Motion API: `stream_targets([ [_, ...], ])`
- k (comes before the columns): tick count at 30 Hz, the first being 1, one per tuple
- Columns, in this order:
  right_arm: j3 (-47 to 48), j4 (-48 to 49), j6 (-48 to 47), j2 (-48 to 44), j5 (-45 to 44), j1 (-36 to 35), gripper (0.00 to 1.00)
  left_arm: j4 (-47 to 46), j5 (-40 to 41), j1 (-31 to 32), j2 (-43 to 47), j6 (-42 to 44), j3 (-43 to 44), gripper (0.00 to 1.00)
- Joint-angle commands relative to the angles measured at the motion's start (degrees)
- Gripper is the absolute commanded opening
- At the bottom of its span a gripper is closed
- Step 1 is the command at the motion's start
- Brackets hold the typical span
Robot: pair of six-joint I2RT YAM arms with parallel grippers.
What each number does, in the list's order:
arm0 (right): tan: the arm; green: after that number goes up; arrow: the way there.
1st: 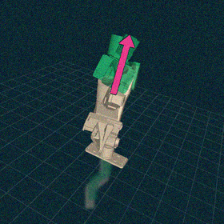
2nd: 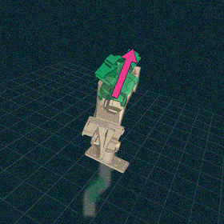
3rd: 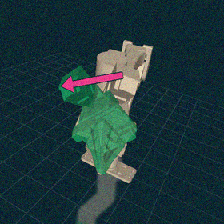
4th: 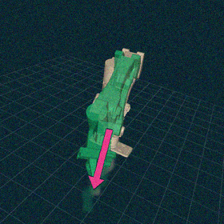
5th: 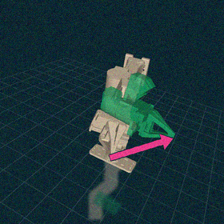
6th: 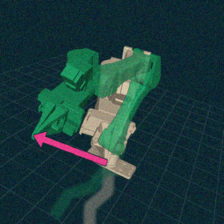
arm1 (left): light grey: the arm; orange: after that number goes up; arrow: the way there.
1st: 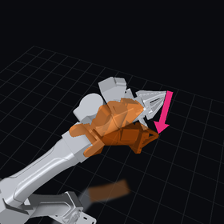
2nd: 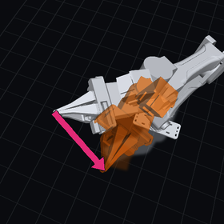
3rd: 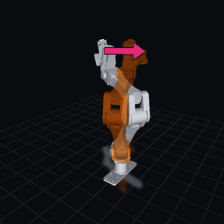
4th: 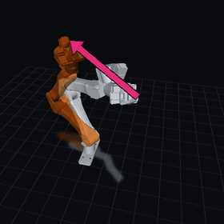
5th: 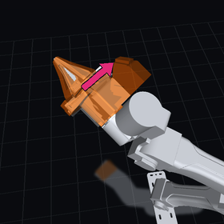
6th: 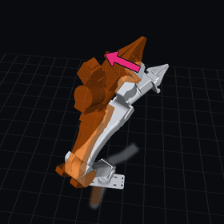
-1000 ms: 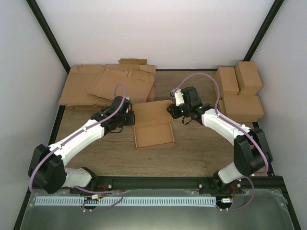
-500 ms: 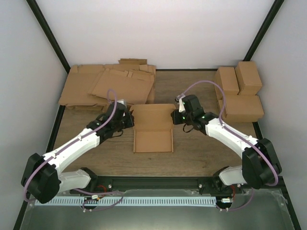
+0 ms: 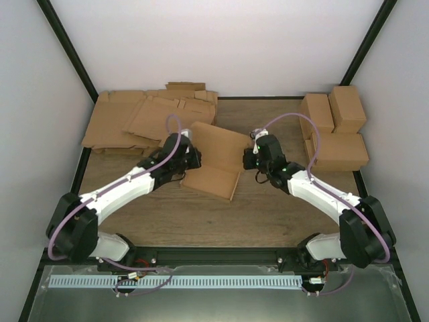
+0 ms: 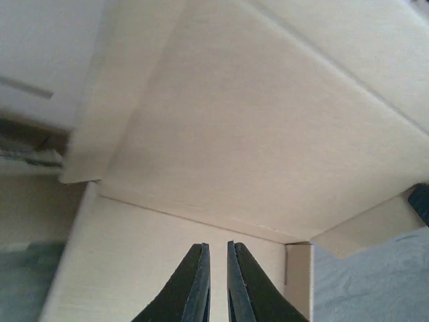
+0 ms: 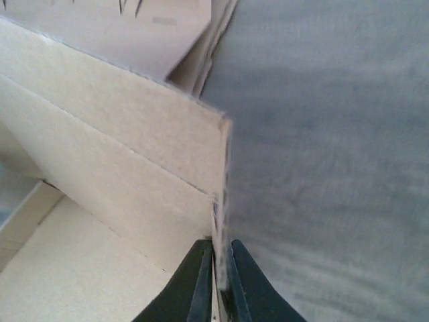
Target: Fold the paper box
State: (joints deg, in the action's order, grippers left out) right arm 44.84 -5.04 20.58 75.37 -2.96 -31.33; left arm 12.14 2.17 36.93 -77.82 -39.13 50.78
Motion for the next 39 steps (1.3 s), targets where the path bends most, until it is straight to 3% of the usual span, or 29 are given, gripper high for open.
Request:
stream_targets([
  [1, 5.3, 8.2, -2.9, 1.1, -7.1, -0.3, 0.09, -3.1, 0.7, 0.4, -3.8, 5.3, 5.0, 0.10],
  [7, -1.5, 11.6, -1.2, 0.5, -4.8, -0.3, 0.15, -13.5, -2.1, 0.4, -1.6, 1.2, -6.9, 0.15],
  [11, -4.7, 12.4, -5.9, -0.8, -3.8, -0.2, 0.25, -8.6, -0.2, 0.2, 1.6, 3.1, -7.8, 0.30],
  [13, -2.1, 8.0, -8.1, -0.8, 0.4, 0.5, 0.36, -4.5, -0.4, -0.5, 3.7, 5.2, -6.3, 0.42],
  [16, 3.1, -0.1, -8.3, -0.4, 3.0, 1.2, 0.46, 3.3, 0.3, -1.2, 5.5, 7.9, -2.6, 0.57],
  [20, 5.0, -3.9, -6.2, -0.5, 4.6, 2.3, 0.56, 6.3, -2.8, -3.8, 5.4, 11.3, -0.4, 0.67],
  [25, 5.6, -5.4, -4.0, 1.3, 8.5, 4.8, 0.53, 7.1, -8.2, -7.9, 1.6, 16.9, 2.3, 0.71],
  [32, 7.9, -8.8, -2.4, 2.8, 8.5, 5.5, 0.44, 8.3, -9.8, -8.2, -4.2, 19.1, 7.5, 0.68],
  [39, 7.8, -8.4, -1.3, 3.4, 8.4, 5.5, 0.41, 10.2, -7.3, -8.3, -7.1, 20.8, 10.7, 0.65],
])
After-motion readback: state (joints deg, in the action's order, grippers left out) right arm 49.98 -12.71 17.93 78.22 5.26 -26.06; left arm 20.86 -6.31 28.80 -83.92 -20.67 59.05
